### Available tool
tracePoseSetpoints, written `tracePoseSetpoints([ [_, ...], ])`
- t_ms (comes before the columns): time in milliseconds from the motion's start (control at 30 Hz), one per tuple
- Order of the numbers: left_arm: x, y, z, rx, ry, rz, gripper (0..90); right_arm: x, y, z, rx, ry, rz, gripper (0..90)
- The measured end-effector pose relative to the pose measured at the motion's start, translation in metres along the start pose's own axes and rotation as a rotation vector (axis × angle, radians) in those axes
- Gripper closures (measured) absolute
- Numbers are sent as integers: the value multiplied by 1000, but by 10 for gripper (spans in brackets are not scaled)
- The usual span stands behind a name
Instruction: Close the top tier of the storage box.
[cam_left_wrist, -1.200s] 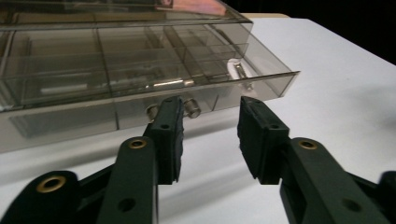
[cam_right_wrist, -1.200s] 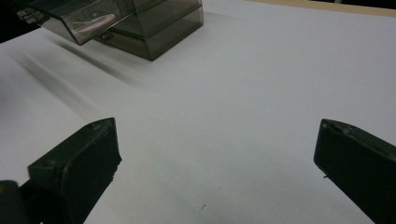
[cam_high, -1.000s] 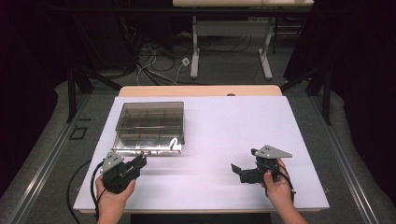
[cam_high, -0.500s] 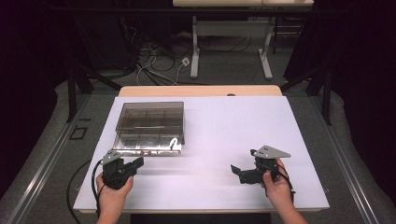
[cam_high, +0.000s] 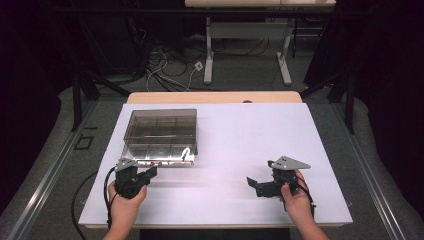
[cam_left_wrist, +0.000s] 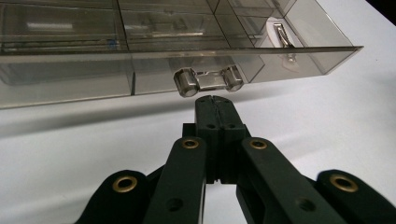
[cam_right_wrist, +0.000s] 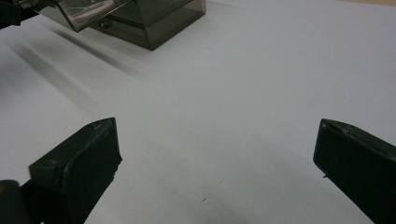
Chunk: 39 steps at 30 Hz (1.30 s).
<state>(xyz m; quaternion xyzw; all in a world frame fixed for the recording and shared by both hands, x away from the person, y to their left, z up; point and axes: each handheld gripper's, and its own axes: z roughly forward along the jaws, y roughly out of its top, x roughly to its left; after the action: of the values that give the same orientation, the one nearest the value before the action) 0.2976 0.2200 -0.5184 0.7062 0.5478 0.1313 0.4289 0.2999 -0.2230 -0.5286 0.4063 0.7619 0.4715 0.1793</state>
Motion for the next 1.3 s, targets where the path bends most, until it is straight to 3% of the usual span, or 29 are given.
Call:
tracePoseSetpoints([
  [567, 0, 6, 6, 11, -12, -8, 900, 0, -1, 1, 2, -1, 2, 0],
  [1300, 5, 20, 16, -17, -1, -34, 900, -1, -1, 1, -1, -1, 5, 0],
])
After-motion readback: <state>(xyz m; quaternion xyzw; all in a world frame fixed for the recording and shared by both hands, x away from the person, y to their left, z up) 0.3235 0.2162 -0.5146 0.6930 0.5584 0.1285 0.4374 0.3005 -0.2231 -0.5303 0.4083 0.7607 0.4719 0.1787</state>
